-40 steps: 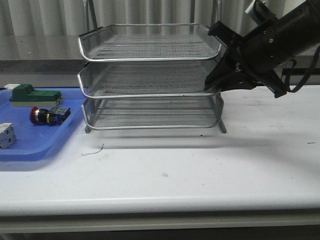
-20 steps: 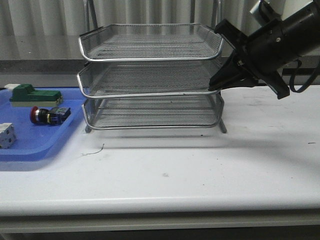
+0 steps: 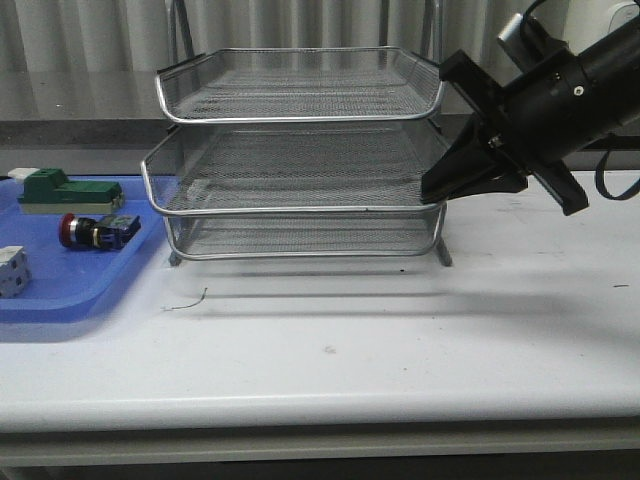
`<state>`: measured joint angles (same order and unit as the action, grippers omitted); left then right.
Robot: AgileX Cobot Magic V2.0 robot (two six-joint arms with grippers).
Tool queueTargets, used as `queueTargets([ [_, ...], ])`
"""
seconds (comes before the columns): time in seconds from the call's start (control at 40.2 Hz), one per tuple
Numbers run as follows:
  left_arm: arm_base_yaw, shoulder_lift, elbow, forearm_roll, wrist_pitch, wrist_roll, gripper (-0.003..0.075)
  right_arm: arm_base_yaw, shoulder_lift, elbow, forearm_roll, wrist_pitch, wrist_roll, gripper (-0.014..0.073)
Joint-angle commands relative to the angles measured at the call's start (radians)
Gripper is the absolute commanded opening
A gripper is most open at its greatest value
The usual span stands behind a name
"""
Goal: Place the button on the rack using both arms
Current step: 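Pull the middle wire tier outward toward the robot with the right gripper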
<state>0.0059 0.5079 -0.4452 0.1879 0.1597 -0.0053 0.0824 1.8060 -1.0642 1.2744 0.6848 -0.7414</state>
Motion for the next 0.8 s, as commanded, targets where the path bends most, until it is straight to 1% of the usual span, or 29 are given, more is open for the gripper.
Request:
queueTargets([
  [0.0,0.002,0.009,-0.036,-0.003,-0.076,-0.009,0.0629,-0.006,-0.059,0.028,-0.006,0.001,-0.019,0.0074],
  [0.124,0.002,0.009,-0.036,-0.003,-0.076,-0.009,0.0629,-0.006,-0.111,0.077,-0.006,-0.03,-0.034,0.0074],
  [0.448,0.002,0.009,-0.036,-0.003,-0.076,-0.009,0.0629,-0.006,-0.212,0.195,-0.009,-0.018,-0.058,0.0074],
  [0.772,0.002,0.009,-0.036,-0.003,-0.076,-0.009,0.0629,-0.006,-0.261,0.293,-0.009,-0.011,-0.071,0.0074],
])
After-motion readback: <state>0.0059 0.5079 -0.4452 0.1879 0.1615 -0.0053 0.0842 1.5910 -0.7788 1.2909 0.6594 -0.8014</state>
